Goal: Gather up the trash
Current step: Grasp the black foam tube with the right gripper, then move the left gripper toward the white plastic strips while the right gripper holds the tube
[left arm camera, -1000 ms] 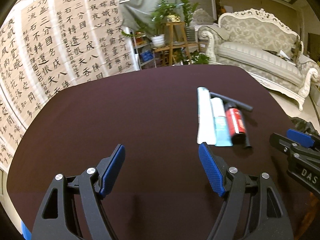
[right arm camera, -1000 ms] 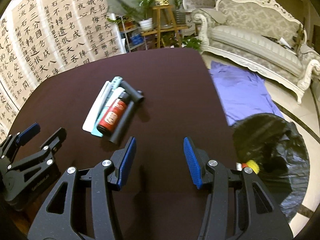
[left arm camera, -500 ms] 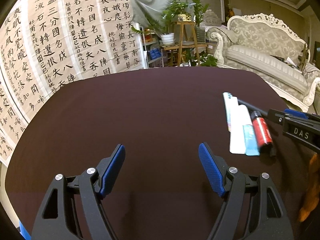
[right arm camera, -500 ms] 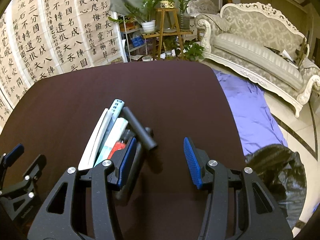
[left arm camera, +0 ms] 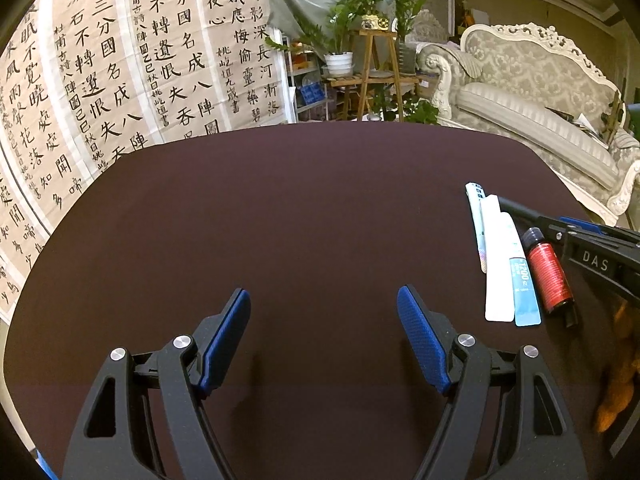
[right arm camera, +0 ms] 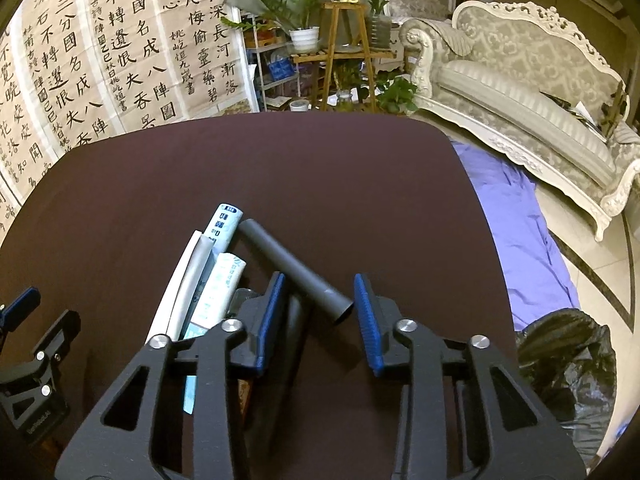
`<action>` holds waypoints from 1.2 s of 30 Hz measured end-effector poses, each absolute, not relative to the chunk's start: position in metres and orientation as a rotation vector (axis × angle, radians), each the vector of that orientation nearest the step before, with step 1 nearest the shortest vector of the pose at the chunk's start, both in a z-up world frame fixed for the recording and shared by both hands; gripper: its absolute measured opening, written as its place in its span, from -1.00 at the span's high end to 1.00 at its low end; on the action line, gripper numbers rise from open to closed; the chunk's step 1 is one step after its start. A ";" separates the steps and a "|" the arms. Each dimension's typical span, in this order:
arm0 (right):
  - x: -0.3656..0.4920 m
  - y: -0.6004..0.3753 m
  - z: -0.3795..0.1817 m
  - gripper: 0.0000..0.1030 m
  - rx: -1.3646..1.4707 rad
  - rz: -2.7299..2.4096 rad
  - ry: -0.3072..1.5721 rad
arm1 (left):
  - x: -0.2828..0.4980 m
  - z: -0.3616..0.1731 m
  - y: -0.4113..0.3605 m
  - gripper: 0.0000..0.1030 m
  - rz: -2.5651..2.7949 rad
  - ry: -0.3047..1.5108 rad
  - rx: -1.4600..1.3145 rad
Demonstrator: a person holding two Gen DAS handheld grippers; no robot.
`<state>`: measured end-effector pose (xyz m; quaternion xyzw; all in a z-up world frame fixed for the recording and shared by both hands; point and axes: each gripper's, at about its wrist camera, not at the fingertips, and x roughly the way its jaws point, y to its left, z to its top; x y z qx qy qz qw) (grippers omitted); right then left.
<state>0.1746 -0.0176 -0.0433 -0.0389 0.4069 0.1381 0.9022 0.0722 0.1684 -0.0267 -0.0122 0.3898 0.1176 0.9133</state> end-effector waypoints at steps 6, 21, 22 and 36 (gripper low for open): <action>0.174 -0.017 -0.045 0.47 -0.081 0.283 0.855 | 0.074 -0.028 0.172 -0.43 0.239 0.811 -0.034; 0.144 -0.025 -0.050 0.37 -0.118 0.272 0.859 | 0.077 -0.027 0.177 -0.43 0.239 0.806 -0.043; 0.142 -0.025 -0.050 0.43 -0.121 0.270 0.859 | 0.078 -0.027 0.177 -0.43 0.239 0.805 -0.042; 0.134 -0.054 -0.051 0.76 -0.090 0.216 0.855 | 0.084 -0.024 0.161 -0.43 0.179 0.787 -0.023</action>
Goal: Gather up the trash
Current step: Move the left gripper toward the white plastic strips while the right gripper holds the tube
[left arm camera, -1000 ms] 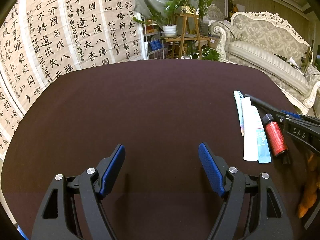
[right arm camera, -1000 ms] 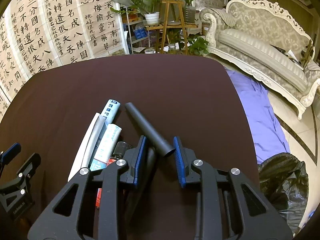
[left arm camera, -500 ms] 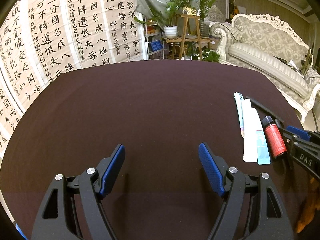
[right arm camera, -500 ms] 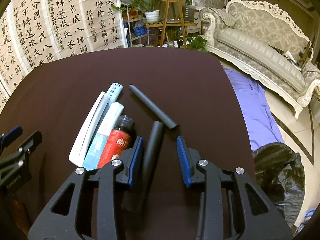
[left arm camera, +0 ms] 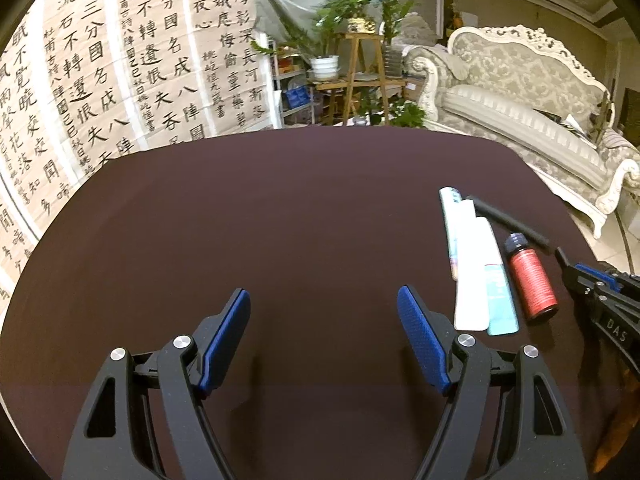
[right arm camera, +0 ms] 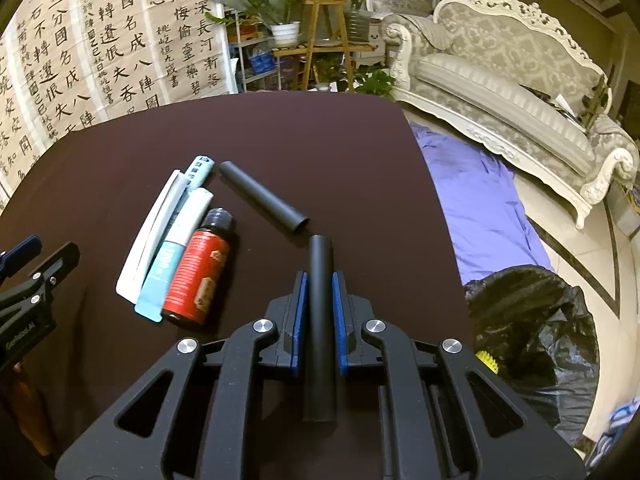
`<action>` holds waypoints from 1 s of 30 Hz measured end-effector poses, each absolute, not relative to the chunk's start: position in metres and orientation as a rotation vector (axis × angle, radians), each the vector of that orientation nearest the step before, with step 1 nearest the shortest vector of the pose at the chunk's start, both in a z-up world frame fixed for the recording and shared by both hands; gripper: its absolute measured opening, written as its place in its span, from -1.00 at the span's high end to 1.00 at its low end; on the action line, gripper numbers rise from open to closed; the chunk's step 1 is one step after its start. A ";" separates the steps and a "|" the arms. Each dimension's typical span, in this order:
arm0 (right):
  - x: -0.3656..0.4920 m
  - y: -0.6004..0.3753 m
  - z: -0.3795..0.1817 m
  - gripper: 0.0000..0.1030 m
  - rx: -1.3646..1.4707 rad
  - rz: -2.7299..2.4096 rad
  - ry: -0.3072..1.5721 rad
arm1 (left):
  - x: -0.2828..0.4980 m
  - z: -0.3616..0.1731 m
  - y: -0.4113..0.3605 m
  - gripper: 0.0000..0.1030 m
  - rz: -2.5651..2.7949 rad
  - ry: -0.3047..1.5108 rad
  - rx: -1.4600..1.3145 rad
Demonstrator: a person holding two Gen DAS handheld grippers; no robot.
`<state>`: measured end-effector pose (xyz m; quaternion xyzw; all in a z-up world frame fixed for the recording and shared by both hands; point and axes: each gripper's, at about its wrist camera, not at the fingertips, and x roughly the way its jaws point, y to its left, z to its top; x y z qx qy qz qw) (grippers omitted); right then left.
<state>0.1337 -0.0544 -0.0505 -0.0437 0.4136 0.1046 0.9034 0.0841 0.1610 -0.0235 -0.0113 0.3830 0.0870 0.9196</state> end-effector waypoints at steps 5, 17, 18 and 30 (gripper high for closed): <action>0.136 -0.058 -0.050 0.76 -0.086 0.223 0.855 | 0.094 -0.023 0.147 -0.43 0.136 0.786 -0.009; 0.135 -0.057 -0.049 0.75 -0.057 0.235 0.857 | 0.116 -0.022 0.116 -0.43 0.041 0.782 0.036; 0.135 -0.059 -0.049 0.75 -0.056 0.236 0.857 | 0.118 -0.023 0.116 -0.43 0.040 0.788 0.043; 0.136 -0.058 -0.049 0.74 -0.055 0.236 0.857 | 0.112 -0.028 0.136 -0.43 0.118 0.831 0.015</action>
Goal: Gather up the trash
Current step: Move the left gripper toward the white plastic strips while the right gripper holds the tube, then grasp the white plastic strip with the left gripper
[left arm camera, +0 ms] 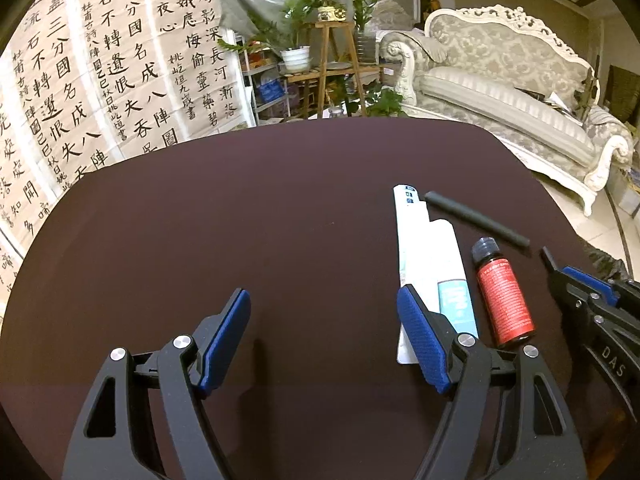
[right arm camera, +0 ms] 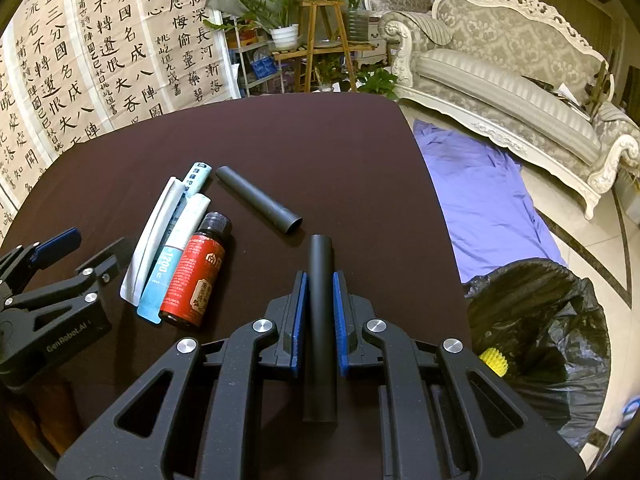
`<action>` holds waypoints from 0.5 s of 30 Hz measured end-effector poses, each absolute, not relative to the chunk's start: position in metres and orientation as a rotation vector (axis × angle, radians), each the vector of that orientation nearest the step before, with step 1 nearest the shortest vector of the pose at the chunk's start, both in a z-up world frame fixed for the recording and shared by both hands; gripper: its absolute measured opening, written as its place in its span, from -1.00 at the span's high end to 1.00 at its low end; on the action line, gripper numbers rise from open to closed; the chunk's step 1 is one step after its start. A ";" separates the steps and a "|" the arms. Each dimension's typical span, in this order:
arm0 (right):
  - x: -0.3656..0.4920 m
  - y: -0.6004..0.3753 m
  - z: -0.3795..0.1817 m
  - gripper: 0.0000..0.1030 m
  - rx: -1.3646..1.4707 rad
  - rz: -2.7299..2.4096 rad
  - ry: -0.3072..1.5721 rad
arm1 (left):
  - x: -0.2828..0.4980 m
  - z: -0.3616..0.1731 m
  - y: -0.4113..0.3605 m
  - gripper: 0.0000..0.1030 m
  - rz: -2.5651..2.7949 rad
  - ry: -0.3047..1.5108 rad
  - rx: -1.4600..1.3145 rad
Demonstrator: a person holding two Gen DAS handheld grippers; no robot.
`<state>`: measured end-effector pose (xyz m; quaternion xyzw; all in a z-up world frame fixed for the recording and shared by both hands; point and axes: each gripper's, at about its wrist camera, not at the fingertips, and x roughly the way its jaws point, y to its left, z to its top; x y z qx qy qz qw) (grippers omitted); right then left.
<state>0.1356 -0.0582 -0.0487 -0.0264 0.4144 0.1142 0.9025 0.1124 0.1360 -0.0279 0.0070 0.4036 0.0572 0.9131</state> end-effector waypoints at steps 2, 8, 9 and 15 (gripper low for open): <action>0.136 -0.058 -0.049 0.74 -0.054 0.236 0.857 | 0.111 -0.026 0.134 -0.43 0.110 0.818 0.015; 0.136 -0.059 -0.049 0.74 -0.055 0.236 0.857 | 0.116 -0.025 0.115 -0.43 0.068 0.801 0.077; 0.136 -0.059 -0.049 0.74 -0.055 0.236 0.857 | 0.118 -0.026 0.113 -0.43 0.064 0.808 0.085; 0.136 -0.059 -0.049 0.74 -0.052 0.237 0.857 | 0.120 -0.028 0.122 -0.43 0.087 0.833 0.074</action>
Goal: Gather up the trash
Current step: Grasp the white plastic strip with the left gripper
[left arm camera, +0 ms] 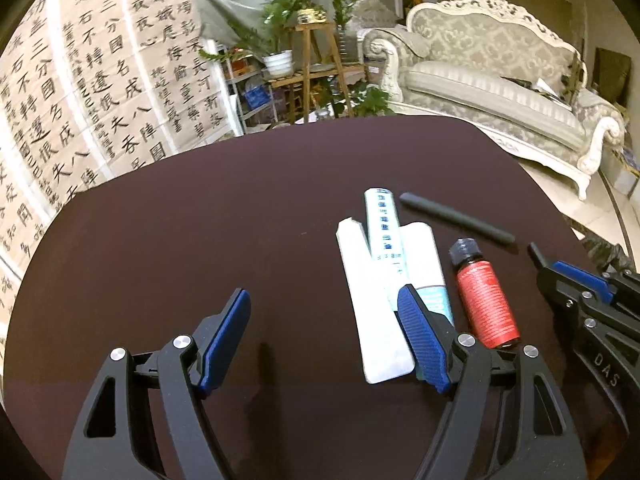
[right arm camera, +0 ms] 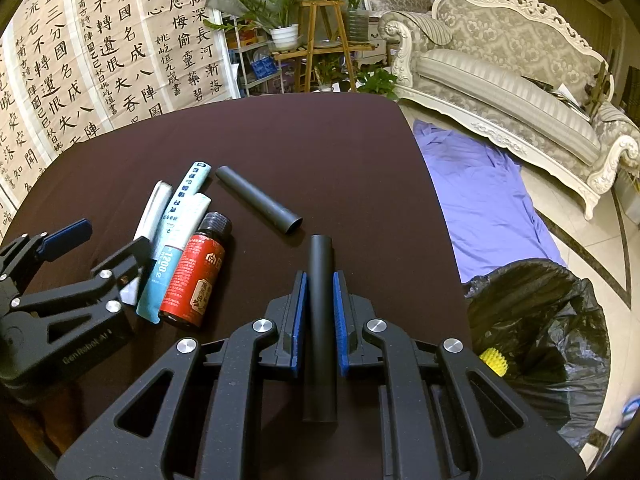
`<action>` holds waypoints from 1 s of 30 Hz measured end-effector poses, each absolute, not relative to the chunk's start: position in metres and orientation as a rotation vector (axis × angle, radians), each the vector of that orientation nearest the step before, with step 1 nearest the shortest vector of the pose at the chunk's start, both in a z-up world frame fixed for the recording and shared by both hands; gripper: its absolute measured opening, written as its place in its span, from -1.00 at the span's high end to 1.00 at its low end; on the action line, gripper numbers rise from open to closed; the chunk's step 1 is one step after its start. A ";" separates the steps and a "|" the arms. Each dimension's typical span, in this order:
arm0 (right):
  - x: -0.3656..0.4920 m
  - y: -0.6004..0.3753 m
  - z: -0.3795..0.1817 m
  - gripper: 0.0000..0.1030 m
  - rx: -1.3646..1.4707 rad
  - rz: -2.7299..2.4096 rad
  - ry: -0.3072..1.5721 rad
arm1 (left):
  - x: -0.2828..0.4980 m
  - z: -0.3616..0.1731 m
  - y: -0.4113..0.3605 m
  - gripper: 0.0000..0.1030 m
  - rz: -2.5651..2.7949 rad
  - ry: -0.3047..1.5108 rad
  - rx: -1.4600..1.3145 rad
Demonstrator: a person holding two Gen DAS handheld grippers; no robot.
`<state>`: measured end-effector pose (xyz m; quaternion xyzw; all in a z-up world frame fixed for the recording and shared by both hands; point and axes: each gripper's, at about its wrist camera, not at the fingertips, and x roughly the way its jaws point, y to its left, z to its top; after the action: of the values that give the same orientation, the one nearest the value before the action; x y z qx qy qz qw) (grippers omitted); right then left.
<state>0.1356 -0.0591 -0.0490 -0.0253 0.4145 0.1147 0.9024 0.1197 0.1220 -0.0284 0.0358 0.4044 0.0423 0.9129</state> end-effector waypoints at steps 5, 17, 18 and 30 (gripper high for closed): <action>0.136 -0.059 -0.049 0.73 -0.053 0.237 0.857 | 0.117 -0.030 0.132 -0.43 0.098 0.853 0.033; 0.136 -0.059 -0.049 0.73 -0.054 0.237 0.857 | 0.119 -0.034 0.131 -0.19 0.098 0.878 0.043; 0.135 -0.059 -0.049 0.72 -0.053 0.238 0.857 | 0.118 -0.034 0.133 -0.18 0.102 0.882 0.034; 0.135 -0.055 -0.046 0.71 -0.061 0.235 0.858 | 0.126 -0.035 0.124 -0.04 0.058 0.878 0.105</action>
<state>0.1346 -0.0549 -0.0463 -0.0296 0.4147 0.1139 0.9023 0.1259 0.1242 -0.0347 0.0506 0.4247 0.0279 0.9035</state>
